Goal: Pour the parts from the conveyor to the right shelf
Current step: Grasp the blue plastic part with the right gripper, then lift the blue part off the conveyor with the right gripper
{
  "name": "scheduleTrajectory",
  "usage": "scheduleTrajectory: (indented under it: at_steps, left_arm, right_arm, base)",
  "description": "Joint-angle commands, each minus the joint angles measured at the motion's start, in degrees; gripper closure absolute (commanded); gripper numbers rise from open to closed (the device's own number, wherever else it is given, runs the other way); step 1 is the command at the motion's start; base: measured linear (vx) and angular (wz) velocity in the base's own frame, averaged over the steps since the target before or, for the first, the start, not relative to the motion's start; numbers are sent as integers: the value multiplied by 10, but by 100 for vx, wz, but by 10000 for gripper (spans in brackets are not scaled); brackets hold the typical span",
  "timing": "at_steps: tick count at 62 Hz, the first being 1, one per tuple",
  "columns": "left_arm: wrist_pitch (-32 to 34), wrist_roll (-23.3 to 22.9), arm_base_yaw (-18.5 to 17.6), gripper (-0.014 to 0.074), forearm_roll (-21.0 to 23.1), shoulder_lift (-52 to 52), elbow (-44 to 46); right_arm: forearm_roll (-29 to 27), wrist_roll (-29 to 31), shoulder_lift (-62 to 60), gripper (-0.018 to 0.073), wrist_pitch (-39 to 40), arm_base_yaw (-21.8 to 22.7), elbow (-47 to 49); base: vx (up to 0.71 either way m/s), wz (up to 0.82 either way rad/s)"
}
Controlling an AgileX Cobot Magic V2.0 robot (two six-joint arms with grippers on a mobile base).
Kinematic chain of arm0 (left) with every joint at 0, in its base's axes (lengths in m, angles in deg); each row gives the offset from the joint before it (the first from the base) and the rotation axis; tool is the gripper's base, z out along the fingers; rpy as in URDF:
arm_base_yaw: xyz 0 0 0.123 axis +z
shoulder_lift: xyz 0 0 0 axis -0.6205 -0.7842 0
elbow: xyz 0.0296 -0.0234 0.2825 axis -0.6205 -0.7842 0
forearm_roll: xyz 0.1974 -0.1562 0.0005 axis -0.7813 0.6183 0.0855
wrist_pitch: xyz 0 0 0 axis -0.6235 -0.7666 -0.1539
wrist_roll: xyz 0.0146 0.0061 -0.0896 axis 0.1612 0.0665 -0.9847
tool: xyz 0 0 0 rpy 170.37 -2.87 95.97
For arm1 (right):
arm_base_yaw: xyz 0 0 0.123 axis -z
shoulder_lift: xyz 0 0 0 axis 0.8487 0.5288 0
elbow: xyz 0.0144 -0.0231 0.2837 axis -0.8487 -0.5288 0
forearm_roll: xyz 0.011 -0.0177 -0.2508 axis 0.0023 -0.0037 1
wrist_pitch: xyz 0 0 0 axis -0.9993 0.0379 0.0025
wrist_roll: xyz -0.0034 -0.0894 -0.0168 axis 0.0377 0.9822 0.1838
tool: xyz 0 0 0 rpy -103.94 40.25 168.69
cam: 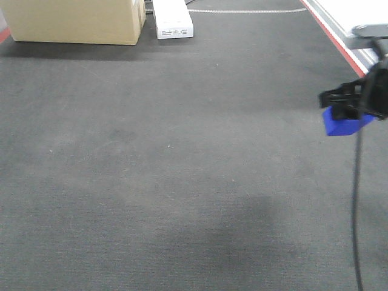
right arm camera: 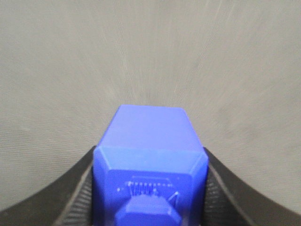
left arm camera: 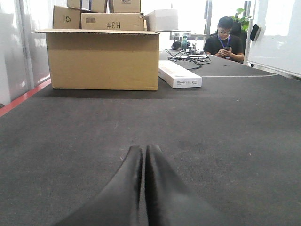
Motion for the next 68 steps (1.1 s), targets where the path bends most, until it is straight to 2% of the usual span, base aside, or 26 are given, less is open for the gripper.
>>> scheduleTrajectory:
  at_steps: [1,4,11,29,38,43,51,68]
  left_arm:
    - [44,-5,0,602,3,7,-18]
    - [44,-5,0,602,3,7,-18]
    - [44,-5,0,602,3,7,-18]
    - [44,-5,0,602,3,7,-18]
    - [44,-5,0,602,3,7,-18]
    - [44,-5,0,602,3,7,-18]
    - [44,-5,0,602,3,7,-18]
    - [44,-5,0,602,3,7,-18]
  right_arm:
    - [1,6,-89,564,81,0,-55]
    - [-7,6,-146,564,126,0,-114]
    - [-32,11,-240,564,171,0,-193]
    - [-109,101,-482,564,282,0,-408]
    - [-160,124,-608,564,324,0,-490]
    - [-183,127,-666,564,321,0,-513]
    - [-181,127,-735,564,276,0,-519]
    - [-156,128,-751,564,244,0,-519]
  base:
    - [0,0]
    - [0,0]
    - [0,0]
    - [0,0]
    - [0,0]
    - [0,0]
    - [0,0]
    - [0,0]
